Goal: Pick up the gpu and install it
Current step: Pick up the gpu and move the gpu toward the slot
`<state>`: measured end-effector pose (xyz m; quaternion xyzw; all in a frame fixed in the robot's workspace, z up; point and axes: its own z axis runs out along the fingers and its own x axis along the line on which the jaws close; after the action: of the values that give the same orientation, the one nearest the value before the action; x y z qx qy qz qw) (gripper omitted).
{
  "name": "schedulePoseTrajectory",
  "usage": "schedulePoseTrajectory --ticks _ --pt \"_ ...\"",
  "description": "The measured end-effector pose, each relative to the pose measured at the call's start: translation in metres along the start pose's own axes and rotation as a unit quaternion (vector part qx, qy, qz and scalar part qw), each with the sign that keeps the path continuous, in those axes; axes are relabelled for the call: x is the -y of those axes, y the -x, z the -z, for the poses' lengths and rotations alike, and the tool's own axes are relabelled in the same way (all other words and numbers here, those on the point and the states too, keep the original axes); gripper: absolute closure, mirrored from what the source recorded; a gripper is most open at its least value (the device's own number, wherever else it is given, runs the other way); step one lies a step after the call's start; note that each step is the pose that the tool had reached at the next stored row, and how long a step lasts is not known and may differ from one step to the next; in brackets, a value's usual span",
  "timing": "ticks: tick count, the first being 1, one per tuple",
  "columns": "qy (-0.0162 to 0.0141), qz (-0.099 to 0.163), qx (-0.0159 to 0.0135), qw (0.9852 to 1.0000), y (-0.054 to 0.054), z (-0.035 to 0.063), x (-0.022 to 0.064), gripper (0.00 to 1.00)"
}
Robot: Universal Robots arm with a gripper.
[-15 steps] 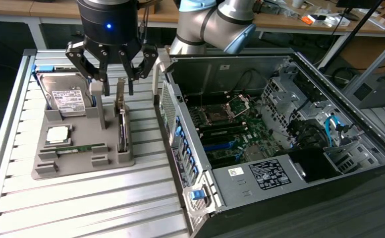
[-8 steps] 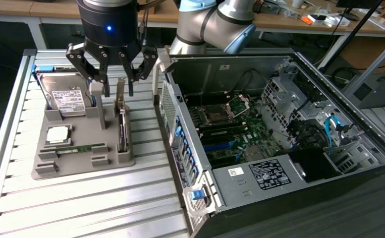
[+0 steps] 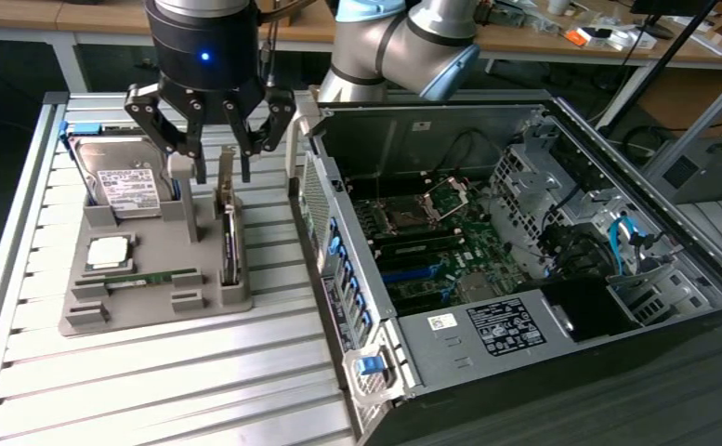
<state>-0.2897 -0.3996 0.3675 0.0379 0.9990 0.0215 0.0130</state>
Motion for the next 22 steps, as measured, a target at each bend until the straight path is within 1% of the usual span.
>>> schedulePoseTrajectory --ticks 6,13,17,22 --pt "-0.0001 0.0 0.0001 1.0 0.0 -0.002 -0.0005 0.52" --pt "-0.0001 0.0 0.0 1.0 0.0 -0.0028 -0.0038 0.52" --pt "-0.0003 0.0 0.0 1.0 -0.001 -0.0033 -0.0073 0.52" --pt "-0.0011 0.0 0.0001 1.0 -0.001 -0.0039 -0.0145 0.52"
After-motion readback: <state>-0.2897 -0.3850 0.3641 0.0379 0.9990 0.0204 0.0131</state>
